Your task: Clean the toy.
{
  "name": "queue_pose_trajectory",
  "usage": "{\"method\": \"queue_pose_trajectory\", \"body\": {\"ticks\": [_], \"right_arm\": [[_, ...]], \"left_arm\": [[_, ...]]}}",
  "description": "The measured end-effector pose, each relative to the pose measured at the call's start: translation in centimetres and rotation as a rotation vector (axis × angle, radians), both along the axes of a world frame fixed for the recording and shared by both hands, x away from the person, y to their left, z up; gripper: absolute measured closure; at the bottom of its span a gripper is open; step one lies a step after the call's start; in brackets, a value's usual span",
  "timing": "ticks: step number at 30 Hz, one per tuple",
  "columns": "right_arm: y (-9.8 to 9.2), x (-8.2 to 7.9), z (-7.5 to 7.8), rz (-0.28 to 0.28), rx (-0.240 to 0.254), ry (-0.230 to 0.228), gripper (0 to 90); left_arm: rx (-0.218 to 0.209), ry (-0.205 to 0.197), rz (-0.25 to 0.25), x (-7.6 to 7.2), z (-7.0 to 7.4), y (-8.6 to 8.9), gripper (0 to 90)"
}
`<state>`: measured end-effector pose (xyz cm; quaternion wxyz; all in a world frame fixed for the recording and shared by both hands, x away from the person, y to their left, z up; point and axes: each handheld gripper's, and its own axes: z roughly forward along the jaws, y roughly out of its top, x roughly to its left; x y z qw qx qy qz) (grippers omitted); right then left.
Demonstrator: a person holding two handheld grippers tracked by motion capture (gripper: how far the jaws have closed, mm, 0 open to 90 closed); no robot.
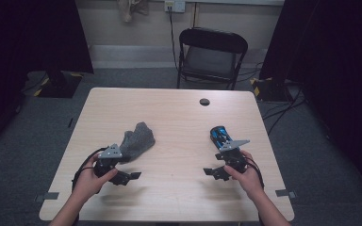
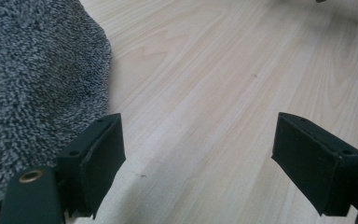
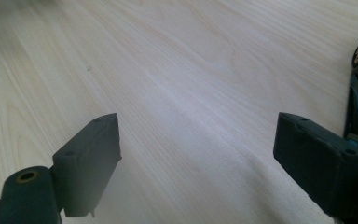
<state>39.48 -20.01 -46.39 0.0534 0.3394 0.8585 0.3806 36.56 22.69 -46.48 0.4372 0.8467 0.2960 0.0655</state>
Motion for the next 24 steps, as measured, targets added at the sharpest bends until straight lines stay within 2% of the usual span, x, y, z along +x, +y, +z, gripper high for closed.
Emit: {"method": "queue_pose_trajectory", "body": {"ticks": [4, 24], "right_arm": [[0.1, -0.4, -0.3, 0.011, 0.0, 0.007, 14.6], [0.5, -1.6, -1.7, 0.041, -0.024, 0.013, 14.6]], "left_arm": [[0.007, -0.001, -0.021, -0.3, -0.1, -0.3, 16.4], [0.02, 0.005, -0.041, -1.2, -1.0, -0.3, 16.5]]}}
